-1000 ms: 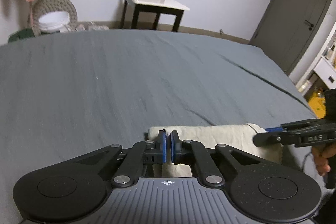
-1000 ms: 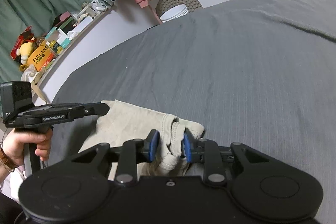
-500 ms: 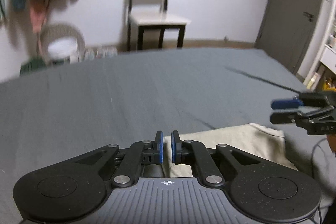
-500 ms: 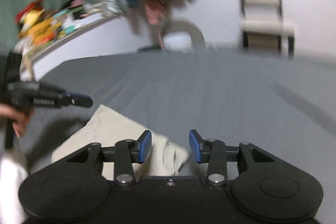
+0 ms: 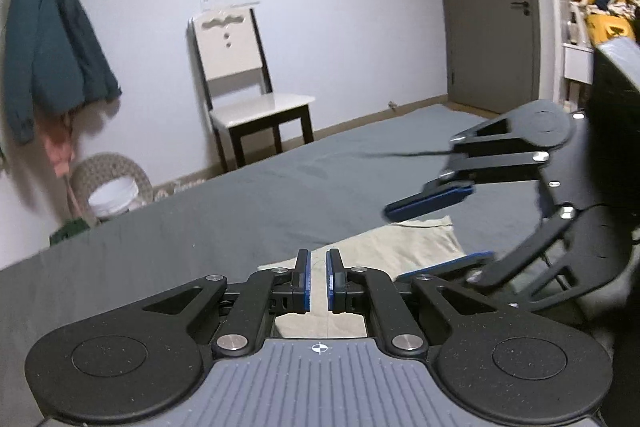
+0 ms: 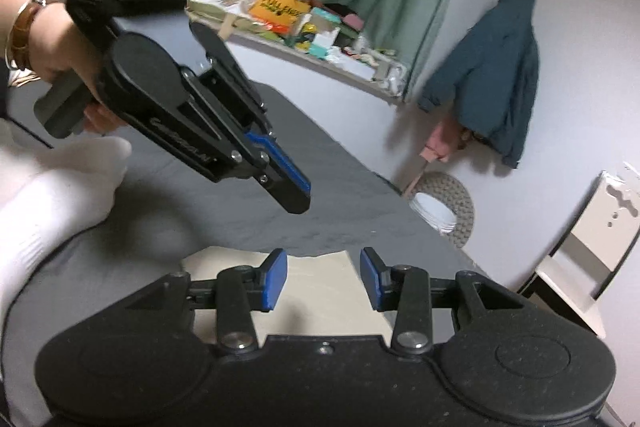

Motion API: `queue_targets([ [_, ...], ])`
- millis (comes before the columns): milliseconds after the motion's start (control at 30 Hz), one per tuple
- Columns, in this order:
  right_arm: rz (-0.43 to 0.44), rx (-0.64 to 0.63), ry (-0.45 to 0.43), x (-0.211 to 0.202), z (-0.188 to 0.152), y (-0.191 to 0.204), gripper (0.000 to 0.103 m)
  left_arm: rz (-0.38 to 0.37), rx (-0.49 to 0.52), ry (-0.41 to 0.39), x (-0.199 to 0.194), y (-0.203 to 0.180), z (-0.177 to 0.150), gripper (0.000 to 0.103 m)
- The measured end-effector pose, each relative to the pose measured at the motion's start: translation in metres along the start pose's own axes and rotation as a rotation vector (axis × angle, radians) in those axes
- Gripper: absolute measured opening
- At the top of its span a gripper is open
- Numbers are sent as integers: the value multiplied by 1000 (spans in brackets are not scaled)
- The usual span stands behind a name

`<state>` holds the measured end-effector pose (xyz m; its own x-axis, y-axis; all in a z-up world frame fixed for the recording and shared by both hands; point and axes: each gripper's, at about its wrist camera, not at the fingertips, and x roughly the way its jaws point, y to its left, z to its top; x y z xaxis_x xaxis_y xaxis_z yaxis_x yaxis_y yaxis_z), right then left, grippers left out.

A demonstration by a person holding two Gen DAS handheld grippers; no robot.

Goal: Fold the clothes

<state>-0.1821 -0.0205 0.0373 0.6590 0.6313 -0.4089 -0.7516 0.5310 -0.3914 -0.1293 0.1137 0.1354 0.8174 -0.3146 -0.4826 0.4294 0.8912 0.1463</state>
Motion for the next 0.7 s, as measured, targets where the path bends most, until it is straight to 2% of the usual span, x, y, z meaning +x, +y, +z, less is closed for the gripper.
queue_targets([
  [167, 22, 22, -27, -5, 1, -2, 38, 0, 46, -14, -9, -9, 7, 5],
  [267, 44, 35, -32, -6, -1, -6, 34, -13, 66, -17, -12, -14, 9, 5],
  [300, 50, 35, -28, -6, -2, -7, 27, -15, 68, -16, -14, -16, 9, 5],
  [333, 47, 41, -15, -5, -3, -8, 12, -16, 67, -19, -17, -18, 9, 5],
  [367, 45, 47, -2, -4, -3, -9, 3, -10, 56, -19, -19, -16, 8, 5],
  [400, 38, 56, 12, -2, -4, -11, 1, -3, 44, -18, -22, -14, 8, 5],
  [467, -44, 127, 34, -2, -7, -23, 1, 10, 21, -17, -27, -11, 7, 5],
  [567, -161, 298, 55, -7, -18, -53, 1, 94, -28, 30, -33, 3, -3, 5],
  [700, -298, 612, 96, -20, -45, -103, 1, 292, -121, 157, -30, 37, -19, 5],
])
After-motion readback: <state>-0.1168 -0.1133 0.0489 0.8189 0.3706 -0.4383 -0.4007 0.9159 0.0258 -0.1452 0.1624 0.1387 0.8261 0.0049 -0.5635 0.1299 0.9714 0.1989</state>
